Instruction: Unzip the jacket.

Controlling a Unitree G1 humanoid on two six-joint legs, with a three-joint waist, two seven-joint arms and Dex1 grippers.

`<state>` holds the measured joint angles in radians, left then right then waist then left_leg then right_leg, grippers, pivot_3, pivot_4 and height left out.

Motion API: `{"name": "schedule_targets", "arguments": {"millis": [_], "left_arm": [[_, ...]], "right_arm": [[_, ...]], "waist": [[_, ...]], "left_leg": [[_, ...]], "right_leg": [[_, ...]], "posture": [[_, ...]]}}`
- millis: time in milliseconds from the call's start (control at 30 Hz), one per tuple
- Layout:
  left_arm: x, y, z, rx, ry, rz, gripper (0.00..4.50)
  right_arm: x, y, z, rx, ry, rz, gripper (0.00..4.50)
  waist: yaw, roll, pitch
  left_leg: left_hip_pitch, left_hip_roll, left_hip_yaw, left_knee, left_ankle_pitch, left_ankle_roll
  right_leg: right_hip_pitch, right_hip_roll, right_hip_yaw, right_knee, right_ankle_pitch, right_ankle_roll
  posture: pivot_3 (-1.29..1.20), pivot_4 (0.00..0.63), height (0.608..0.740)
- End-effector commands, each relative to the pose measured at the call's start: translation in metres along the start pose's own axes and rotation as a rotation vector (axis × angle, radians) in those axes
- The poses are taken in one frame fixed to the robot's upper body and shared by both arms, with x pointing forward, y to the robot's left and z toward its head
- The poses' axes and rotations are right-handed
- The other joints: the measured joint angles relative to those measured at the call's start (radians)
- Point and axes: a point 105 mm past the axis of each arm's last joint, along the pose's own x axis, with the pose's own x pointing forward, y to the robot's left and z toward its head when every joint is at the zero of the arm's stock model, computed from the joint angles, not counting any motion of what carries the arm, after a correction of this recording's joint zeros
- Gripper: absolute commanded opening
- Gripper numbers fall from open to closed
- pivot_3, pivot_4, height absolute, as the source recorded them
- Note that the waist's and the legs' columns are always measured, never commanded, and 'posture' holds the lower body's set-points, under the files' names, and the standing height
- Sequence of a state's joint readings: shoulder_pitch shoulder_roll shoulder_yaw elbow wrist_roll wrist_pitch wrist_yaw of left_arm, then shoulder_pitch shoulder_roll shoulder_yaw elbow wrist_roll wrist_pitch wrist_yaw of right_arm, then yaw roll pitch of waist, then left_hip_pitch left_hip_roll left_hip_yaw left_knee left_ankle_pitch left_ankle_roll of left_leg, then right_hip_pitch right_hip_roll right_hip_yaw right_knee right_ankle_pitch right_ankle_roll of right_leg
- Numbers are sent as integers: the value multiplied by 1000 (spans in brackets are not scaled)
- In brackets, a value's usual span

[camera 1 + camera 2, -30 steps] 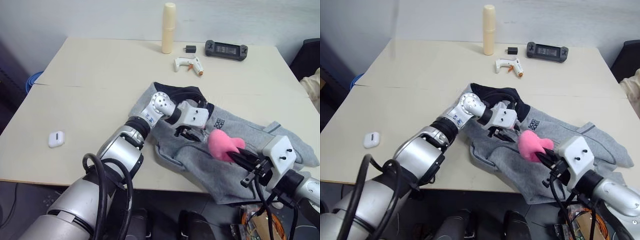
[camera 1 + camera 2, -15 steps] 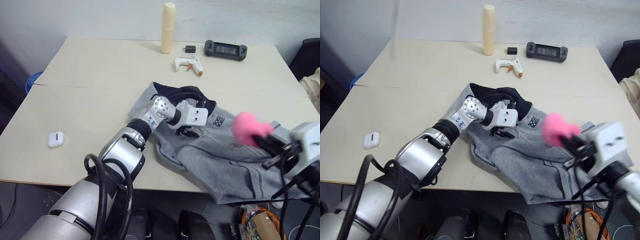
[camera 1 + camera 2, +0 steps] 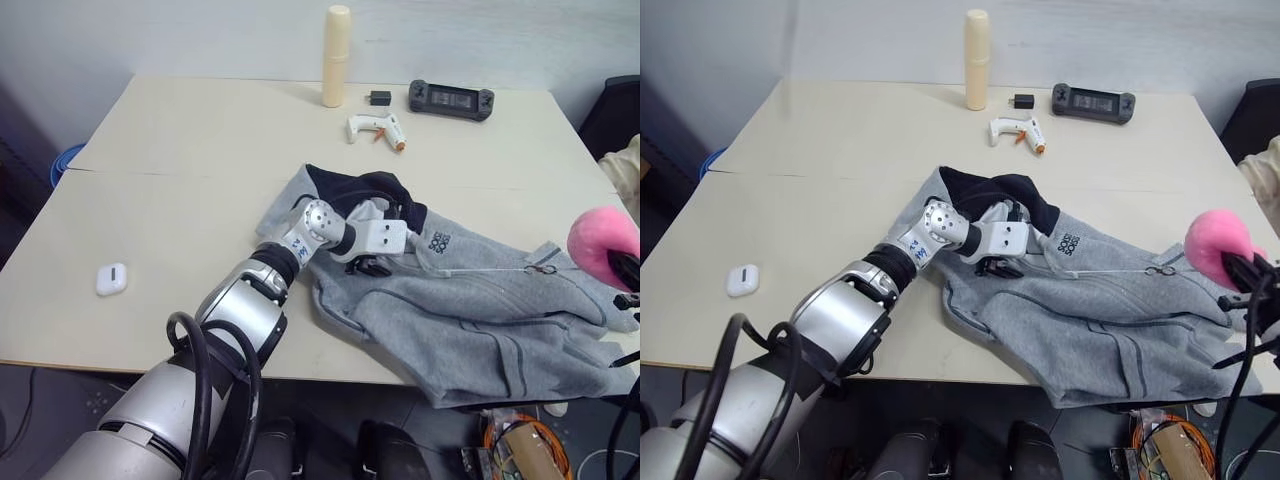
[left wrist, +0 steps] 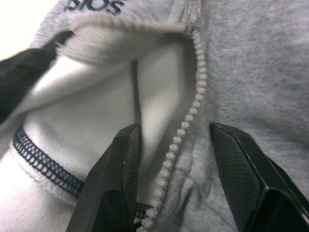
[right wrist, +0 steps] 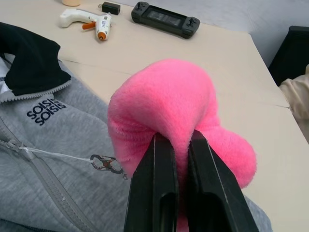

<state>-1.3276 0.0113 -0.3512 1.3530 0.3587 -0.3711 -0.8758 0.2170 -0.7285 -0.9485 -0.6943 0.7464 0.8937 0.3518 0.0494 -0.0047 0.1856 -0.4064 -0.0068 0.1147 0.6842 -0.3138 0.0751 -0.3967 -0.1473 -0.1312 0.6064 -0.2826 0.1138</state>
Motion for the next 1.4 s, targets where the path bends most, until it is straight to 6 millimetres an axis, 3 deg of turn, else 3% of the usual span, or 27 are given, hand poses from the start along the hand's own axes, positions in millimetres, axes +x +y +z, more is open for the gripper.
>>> {"name": "schedule_targets", "arguments": {"millis": [33, 433, 733, 800, 967, 1067, 1167, 1233, 1333, 1400], "left_arm": [[-4, 0, -9, -14, 21, 10, 2350], [-13, -6, -28, -55, 22, 14, 2350], [-13, -10, -35, -82, 17, 29, 2350], [-13, -10, -35, -84, 17, 31, 2350], [-14, -9, -37, -88, 19, 40, 2350], [-14, -8, -37, -98, 15, 50, 2350], [-17, -5, -31, -130, -36, 55, 2350], [-21, -2, -21, -156, -109, 38, 2350], [-36, -2, -7, -166, -236, -29, 2350], [-51, 0, 1, -195, -338, -71, 2350]], "right_arm": [[-14, -32, 5, -29, -38, -154, 0], [-86, -174, 19, -108, 9, -570, 0], [-121, -248, 28, -104, 36, -752, 0], [-136, -266, 31, -96, 38, -830, 0], [-166, -288, 41, -67, 6, -977, 0], [-158, -286, 37, -62, 25, -928, 0], [-115, -264, 26, -43, 32, -678, 0], [-73, -231, 20, -32, 25, -456, 0], [-2, -141, 32, -31, -67, -138, 0], [32, -77, 44, 1, -131, 23, 0]], "waist": [[0, 0, 0], [-7, 1, 0], [-25, 3, -2], [-27, 3, -2], [-29, 6, -3], [-35, 6, -3], [-50, 6, -3], [-53, 6, -3], [-60, 7, -3], [-67, 10, -3]], "left_leg": [[0, 0, 0, 0, 0, 0], [2, 0, 2, 0, 0, 0], [3, -1, 2, -2, 0, 0], [4, -1, 2, -2, 0, -1], [6, 0, 2, -2, 0, -2], [7, 0, 2, -2, 0, -3], [8, 0, 2, -2, 0, -4], [8, 0, 2, -2, -1, -4], [7, 2, 2, -2, -1, -7], [6, 2, 2, -2, -1, -8]], "right_leg": [[0, 0, 0, 0, 0, 0], [0, 0, 2, 0, 0, 0], [1, -2, 2, -1, 0, 0], [1, -2, 2, -1, 0, 0], [3, -2, 2, -2, 0, 0], [4, -2, 5, -2, 0, 0], [5, -2, 11, -2, 0, 0], [5, -2, 11, -3, 0, 0], [4, 1, 12, -3, 0, 0], [2, 2, 12, -1, 0, 0]], "posture": [[0, 150, 740], [0, 150, 740], [0, 150, 740], [0, 150, 740], [0, 150, 740], [0, 150, 740], [0, 150, 740], [0, 150, 740], [0, 150, 740], [0, 150, 740]]}}
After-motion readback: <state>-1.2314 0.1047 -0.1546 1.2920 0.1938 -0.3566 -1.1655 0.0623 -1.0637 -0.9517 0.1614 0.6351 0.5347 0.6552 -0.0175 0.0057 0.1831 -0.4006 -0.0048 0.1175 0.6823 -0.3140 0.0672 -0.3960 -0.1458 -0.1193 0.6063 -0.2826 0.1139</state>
